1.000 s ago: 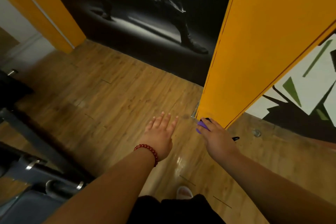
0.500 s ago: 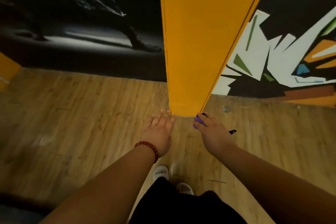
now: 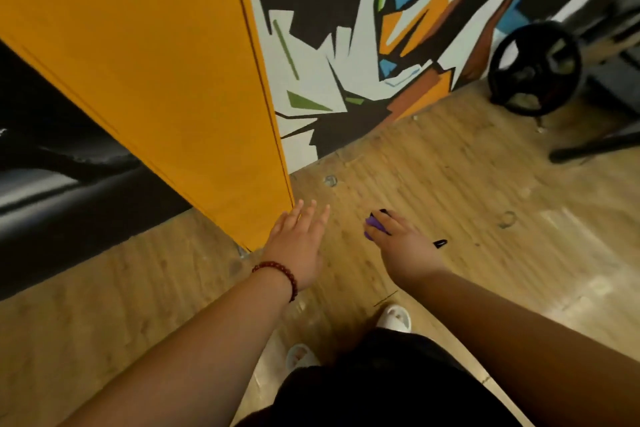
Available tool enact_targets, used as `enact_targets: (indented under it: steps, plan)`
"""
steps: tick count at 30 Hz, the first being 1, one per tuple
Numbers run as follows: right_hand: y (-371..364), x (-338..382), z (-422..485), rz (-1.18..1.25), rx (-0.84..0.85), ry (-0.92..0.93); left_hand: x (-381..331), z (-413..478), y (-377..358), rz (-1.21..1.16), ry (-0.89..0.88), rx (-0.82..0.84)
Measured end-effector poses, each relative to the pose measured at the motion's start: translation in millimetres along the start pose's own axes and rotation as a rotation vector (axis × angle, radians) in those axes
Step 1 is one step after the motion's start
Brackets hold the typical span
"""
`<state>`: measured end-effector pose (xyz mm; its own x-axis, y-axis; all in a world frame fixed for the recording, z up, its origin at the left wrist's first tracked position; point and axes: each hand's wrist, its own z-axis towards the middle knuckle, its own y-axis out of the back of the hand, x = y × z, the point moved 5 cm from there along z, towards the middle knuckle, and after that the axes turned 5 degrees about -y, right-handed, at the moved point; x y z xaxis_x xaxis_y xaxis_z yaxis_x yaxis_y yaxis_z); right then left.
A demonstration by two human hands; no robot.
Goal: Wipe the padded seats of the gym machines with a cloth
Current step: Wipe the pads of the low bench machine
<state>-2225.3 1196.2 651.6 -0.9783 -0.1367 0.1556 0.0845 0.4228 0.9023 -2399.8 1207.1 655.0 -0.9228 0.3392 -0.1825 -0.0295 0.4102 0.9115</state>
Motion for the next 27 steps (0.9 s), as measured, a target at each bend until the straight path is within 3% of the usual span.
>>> enact_targets:
  steps: [6,19,27]
  plan:
    - [-0.9,-83.1,-21.1,0.076,-0.043,-0.197,-81.8,57.3,12.2,0.08,-0.228,0.028]
    - [38.5,-337.6,-65.9,0.158,-0.073,-0.417,-305.9,209.6,29.1,0.176,-0.411,0.076]
    - [47.6,-452.3,-118.0,0.309,-0.15,-0.649,-451.8,266.7,37.1,0.299,-0.644,0.12]
